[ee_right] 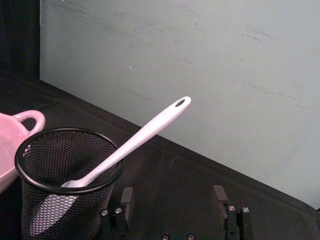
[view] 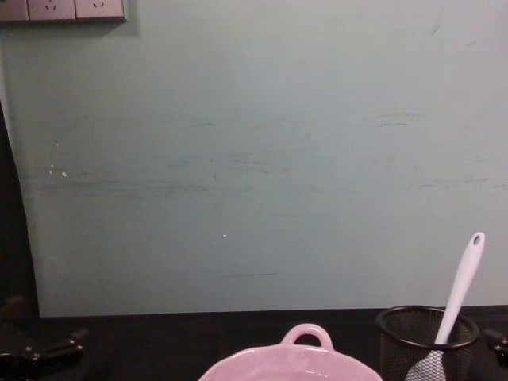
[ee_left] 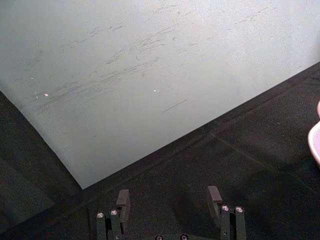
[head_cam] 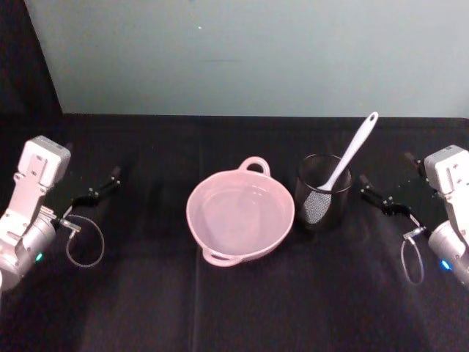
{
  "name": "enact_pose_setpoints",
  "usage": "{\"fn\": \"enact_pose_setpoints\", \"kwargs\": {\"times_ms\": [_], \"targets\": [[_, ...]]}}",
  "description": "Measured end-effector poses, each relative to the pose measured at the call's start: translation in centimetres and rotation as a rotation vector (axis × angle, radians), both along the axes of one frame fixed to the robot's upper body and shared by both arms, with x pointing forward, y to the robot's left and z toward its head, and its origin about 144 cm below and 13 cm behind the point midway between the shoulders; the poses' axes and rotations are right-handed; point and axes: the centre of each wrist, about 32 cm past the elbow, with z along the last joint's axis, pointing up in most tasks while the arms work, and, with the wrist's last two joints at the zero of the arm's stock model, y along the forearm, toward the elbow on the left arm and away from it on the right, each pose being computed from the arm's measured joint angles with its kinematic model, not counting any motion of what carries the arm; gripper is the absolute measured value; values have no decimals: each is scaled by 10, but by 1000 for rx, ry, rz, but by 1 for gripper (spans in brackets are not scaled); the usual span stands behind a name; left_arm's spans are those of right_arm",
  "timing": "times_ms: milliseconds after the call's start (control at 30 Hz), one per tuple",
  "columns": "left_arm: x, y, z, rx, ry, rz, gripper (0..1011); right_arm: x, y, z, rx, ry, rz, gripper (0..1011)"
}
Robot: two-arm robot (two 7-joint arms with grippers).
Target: Use the one hand to pick up the spoon and stir the clear water in the bowl.
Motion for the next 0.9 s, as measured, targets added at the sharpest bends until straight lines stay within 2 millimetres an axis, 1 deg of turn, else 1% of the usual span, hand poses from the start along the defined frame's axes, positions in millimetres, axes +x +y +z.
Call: {"fn": "enact_pose_setpoints", "kwargs": {"times_ms": [900], "targets": [[0, 0, 0, 0, 0, 0, 1011, 0, 0, 0, 0, 0, 0, 1002]]}}
